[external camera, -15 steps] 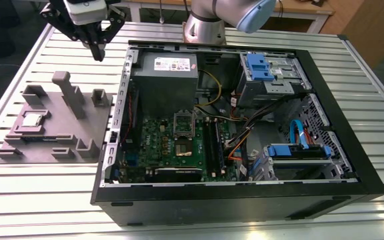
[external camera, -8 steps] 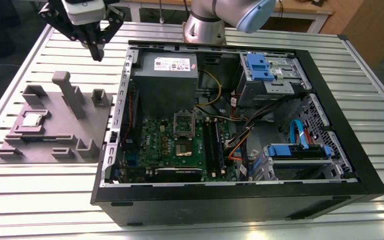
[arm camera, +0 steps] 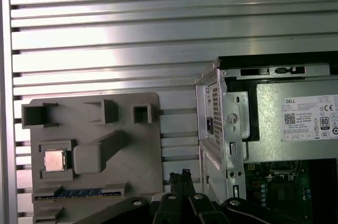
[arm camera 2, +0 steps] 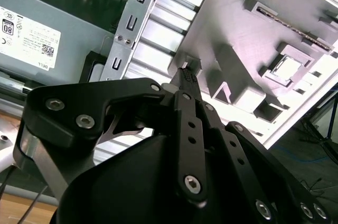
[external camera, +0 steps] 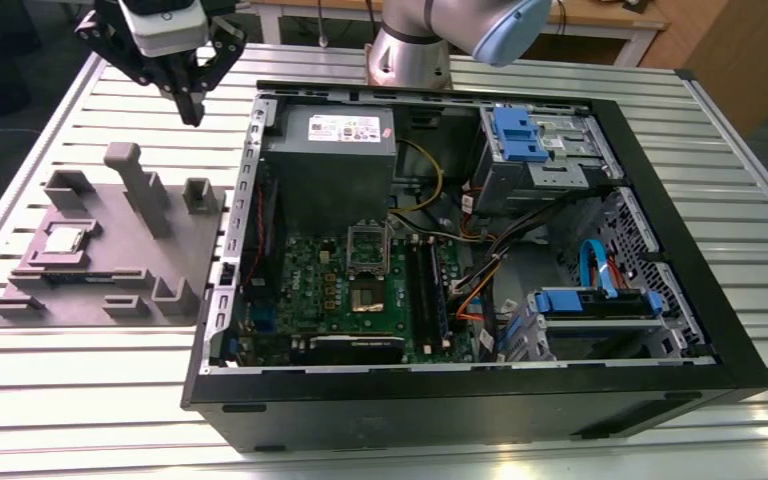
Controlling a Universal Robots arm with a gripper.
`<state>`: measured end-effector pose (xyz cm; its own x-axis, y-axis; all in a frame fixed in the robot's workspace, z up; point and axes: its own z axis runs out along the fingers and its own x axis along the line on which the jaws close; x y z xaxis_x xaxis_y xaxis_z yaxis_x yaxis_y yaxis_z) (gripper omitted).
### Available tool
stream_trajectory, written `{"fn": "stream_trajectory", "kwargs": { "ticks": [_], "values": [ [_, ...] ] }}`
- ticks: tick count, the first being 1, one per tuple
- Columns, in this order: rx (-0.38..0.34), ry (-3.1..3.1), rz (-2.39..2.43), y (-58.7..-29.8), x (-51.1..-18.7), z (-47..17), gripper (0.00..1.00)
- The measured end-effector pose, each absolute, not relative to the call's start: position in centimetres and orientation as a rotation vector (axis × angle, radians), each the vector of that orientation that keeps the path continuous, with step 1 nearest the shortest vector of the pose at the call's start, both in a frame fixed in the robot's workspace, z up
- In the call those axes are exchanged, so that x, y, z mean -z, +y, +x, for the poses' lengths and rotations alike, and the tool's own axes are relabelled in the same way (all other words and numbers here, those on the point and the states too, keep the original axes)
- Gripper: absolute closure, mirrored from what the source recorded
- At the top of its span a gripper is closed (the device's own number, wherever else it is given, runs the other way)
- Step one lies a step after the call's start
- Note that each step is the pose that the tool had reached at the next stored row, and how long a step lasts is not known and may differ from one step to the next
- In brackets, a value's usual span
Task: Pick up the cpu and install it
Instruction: 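Reach for the cpu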
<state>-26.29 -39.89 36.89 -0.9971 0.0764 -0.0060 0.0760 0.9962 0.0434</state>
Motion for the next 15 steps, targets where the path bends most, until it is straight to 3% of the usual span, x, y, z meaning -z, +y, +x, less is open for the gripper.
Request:
{"fn": "stream_trajectory", "kwargs": {
  "ticks": [15],
  "values": [
    [-0.067,3.131,0.119,-39.90,-36.89,-26.82,0.90]
  ]
}}
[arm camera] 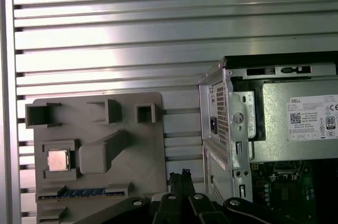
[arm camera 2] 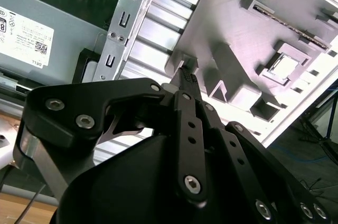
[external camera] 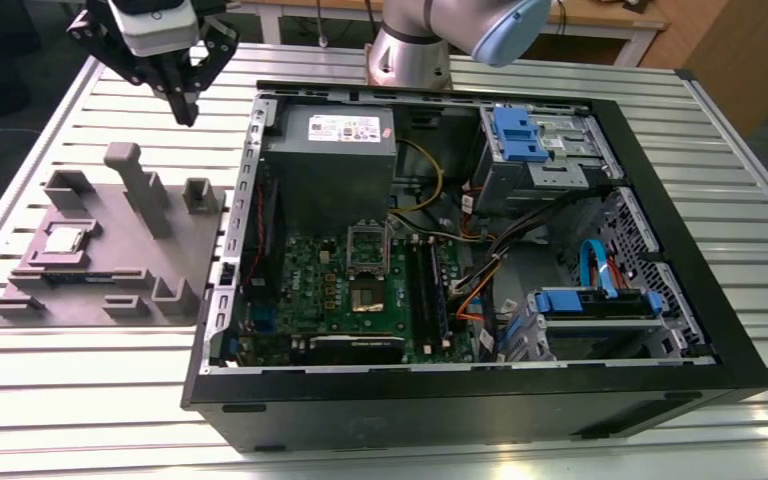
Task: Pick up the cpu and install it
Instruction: 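Reach for the cpu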
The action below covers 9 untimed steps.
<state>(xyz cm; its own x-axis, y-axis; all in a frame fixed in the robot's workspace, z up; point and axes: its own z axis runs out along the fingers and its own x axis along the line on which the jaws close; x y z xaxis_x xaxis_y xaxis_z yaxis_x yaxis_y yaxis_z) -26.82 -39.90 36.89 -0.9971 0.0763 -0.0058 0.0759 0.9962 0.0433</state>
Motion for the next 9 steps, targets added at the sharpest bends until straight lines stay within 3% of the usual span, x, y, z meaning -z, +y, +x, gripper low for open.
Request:
{"fn": "stream_trajectory", "kwargs": {
  "ticks": [9],
  "values": [
    [-0.068,3.131,0.119,-39.9,-36.9,-28.2,0.90]
  ]
}}
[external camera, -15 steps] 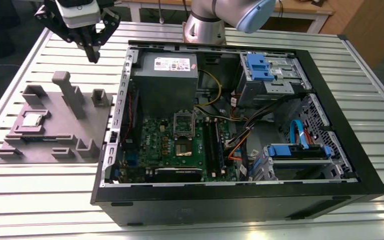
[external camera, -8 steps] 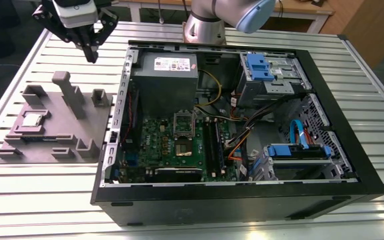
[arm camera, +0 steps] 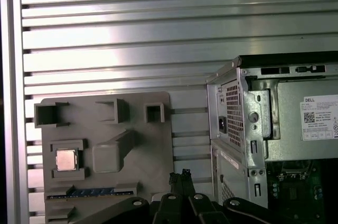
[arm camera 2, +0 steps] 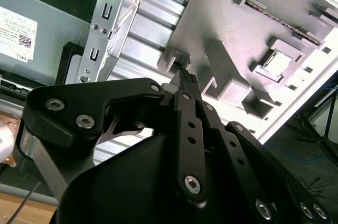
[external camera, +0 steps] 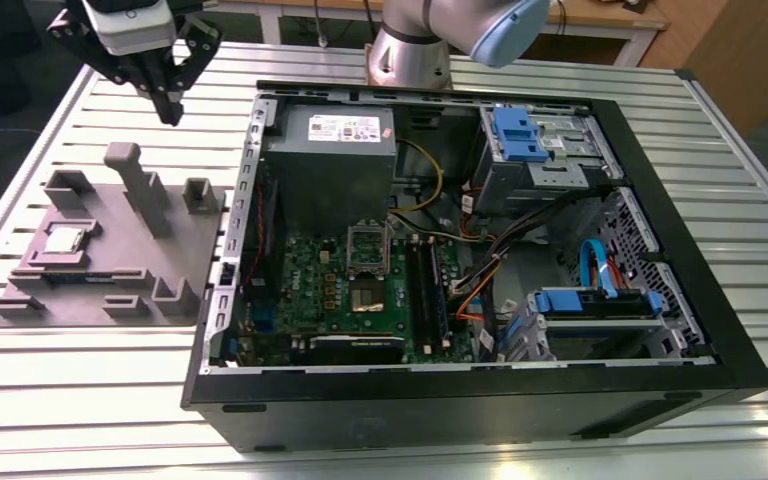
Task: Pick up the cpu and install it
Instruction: 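Reach for the cpu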
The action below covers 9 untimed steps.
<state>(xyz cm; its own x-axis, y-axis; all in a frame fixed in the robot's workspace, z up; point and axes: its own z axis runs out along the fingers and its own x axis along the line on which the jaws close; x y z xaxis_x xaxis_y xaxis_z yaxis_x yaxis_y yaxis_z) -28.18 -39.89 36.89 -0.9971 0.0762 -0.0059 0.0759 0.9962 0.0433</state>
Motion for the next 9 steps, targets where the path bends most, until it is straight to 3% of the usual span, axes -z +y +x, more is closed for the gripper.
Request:
{"fn": "stream_trajectory", "kwargs": {
  "ticks": [9],
  "values": [
    [-0.067,3.131,0.119,-39.89,-36.89,-28.94,0.90]
  ]
}}
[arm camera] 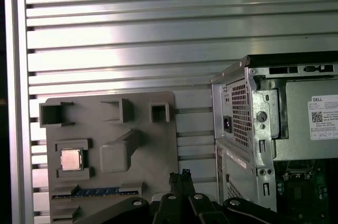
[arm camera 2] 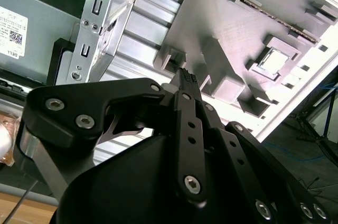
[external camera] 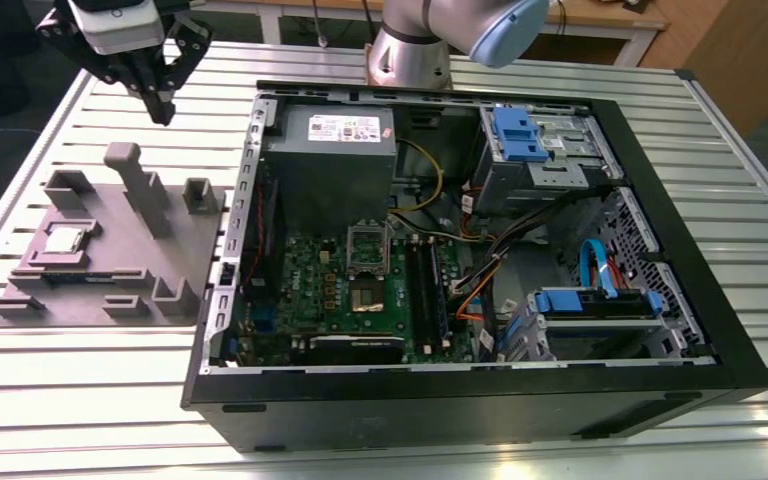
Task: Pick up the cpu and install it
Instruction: 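Reach for the cpu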
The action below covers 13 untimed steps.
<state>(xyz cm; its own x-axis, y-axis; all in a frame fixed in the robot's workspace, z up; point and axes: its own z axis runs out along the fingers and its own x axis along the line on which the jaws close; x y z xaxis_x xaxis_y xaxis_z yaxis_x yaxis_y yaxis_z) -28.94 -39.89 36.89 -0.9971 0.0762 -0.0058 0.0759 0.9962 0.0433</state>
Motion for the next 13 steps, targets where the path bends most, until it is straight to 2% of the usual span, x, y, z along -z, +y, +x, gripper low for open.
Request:
{"fn": "stream_trajectory", "kwargs": {
  "ticks": [13],
  "values": [
    [-0.067,3.131,0.119,-39.89,-36.89,-29.23,0.90]
  ]
}}
